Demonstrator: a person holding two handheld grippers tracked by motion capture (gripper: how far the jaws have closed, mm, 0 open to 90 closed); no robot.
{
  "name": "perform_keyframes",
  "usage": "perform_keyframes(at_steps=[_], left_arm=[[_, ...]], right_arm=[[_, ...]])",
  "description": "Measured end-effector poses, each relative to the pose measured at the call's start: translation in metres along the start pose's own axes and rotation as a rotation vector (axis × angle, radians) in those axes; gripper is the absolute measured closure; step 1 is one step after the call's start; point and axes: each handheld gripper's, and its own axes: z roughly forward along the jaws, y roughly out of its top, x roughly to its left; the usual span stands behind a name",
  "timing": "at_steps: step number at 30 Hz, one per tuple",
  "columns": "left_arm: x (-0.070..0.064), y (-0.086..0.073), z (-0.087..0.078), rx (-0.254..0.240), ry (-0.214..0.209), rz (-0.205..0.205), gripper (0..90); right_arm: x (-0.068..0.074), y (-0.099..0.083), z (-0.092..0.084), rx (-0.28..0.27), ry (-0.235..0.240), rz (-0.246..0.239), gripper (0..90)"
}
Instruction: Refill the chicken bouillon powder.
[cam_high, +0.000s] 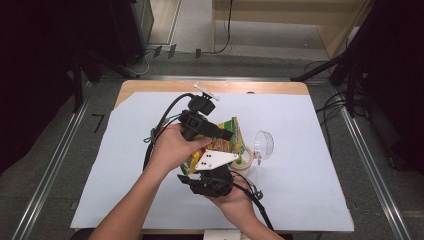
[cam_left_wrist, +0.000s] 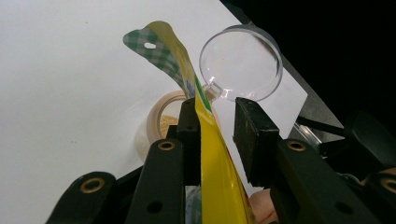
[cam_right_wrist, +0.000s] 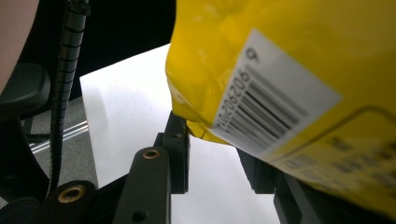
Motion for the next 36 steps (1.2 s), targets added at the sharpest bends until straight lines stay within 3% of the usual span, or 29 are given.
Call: perform_keyframes(at_steps=[23,36], left_arm=[[-0.0016,0.0004,-0.002,-0.004,0.002,0.004,72.8],[-0.002,0.0016,-0.0007,0.004,0.002,0.002,73.3]], right_arm=[[0.0012,0.0012,-0.0008,-0.01,0.014,0.003,67.8],[0.0007,0.0012,-0.0009,-0.01,0.027,0.028,68.5]])
